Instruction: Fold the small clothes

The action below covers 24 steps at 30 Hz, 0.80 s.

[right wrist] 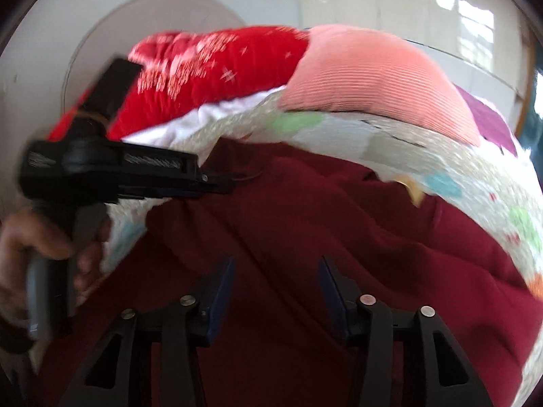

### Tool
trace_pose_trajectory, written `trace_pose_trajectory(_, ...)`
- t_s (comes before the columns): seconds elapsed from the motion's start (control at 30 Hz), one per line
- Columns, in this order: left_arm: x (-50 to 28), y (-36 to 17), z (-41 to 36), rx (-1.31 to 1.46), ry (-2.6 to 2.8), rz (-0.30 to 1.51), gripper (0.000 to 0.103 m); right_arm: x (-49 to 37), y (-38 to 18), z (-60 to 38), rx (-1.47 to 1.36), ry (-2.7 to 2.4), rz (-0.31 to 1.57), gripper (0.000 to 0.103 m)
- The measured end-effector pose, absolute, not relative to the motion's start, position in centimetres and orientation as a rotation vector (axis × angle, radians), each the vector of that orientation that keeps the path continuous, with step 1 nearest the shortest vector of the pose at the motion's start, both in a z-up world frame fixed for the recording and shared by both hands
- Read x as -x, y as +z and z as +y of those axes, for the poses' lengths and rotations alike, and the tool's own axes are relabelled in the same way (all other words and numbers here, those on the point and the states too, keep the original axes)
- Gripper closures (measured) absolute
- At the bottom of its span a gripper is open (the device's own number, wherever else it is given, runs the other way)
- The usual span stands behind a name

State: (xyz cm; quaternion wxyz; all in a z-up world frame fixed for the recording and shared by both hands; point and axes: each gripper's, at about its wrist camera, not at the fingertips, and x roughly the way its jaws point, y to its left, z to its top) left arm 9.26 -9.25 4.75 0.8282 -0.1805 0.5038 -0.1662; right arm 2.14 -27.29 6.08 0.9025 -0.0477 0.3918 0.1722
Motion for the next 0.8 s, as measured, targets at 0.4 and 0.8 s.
trace_pose_trajectory(0.4,-8.5,6.2,-7.8,0.394,-0.353,1.053,0.057,-5.1,4.7,-28.3,-0.083,0.426,0.885,0.086)
trace_pose_trajectory(0.8,-7.6,6.7,-6.2,0.385,-0.322,1.062,0.057,-6.5,4.1,-24.0,0.077,0.337,0.883,0.083)
